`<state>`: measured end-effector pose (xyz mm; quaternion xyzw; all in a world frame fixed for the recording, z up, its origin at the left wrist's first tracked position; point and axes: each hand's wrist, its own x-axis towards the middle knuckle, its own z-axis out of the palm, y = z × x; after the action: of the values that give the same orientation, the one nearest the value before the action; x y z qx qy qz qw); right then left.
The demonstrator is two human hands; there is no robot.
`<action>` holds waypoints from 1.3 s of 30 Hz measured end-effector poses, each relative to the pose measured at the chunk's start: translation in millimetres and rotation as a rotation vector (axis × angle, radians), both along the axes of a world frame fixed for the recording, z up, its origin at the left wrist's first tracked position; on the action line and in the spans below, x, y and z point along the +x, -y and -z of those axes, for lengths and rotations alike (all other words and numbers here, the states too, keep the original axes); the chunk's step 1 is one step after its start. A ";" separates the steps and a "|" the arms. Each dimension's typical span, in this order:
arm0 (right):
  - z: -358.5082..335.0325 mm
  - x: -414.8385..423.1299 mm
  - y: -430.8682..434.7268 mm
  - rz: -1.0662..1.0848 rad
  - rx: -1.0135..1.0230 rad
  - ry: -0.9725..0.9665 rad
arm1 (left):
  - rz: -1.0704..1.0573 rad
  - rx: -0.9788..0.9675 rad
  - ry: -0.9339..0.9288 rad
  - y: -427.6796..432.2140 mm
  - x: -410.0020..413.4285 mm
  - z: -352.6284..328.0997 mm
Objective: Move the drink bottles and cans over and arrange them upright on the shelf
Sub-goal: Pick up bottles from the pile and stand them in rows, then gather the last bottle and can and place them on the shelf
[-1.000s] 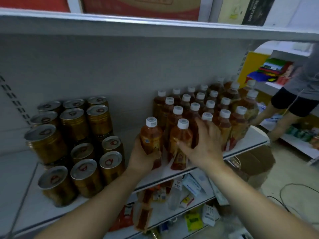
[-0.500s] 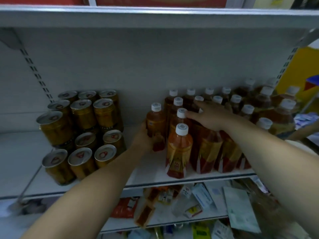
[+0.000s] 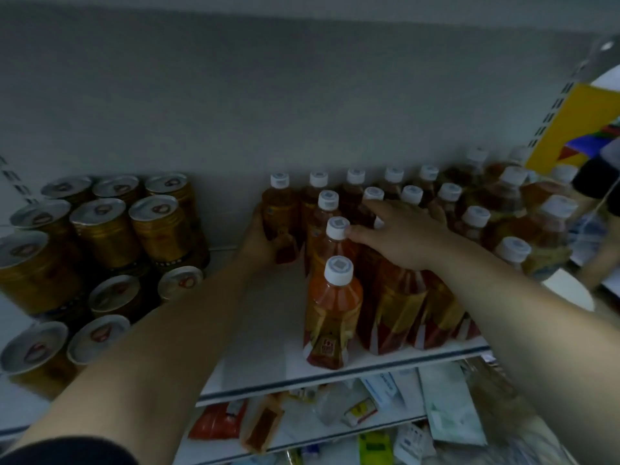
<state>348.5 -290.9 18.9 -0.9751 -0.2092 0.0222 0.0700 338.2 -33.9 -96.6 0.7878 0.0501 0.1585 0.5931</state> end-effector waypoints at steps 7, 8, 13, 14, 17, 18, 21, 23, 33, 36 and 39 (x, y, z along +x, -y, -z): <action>-5.8 -5.2 -2.5 -0.012 0.043 -0.022 | -0.277 -0.004 -0.189 45.2 -60.2 -25.7; -6.5 -6.1 -3.1 -0.012 0.038 -0.013 | -0.241 -0.076 -0.170 56.7 -80.5 -26.0; -7.5 -6.1 -5.7 -0.022 0.031 -0.028 | 0.117 -0.224 -0.194 114.1 -166.1 -11.1; -7.2 -6.3 -5.6 -0.031 0.044 -0.042 | 0.099 -0.168 -0.200 120.9 -169.0 -9.9; -6.7 -7.4 -4.6 -0.052 0.102 -0.073 | -0.021 -0.033 -0.190 136.7 -162.8 -9.4; -7.0 -7.0 -4.8 -0.058 0.110 -0.071 | -0.025 -0.023 -0.178 141.6 -159.1 -8.6; -8.4 -4.9 -5.5 -0.062 0.117 -0.072 | -0.079 -0.021 -0.165 152.9 -149.7 -2.1; -7.1 -5.2 -5.6 -0.064 0.129 -0.084 | -0.131 -0.039 -0.153 155.3 -147.3 0.6; -18.7 -16.6 -0.7 -0.096 0.141 -0.128 | -0.152 0.273 -0.423 131.2 -165.4 -53.1; -34.0 -23.3 -3.8 -0.125 0.136 -0.137 | -0.241 0.428 -0.386 102.6 -204.6 -82.4; -60.0 -43.1 -27.6 -0.239 0.161 0.003 | -0.289 0.539 -0.402 66.9 -251.1 -109.5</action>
<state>305.3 -263.3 78.9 -0.9345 -0.3252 0.0119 0.1446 87.1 -100.9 12.9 0.9161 0.2328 0.0900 0.3138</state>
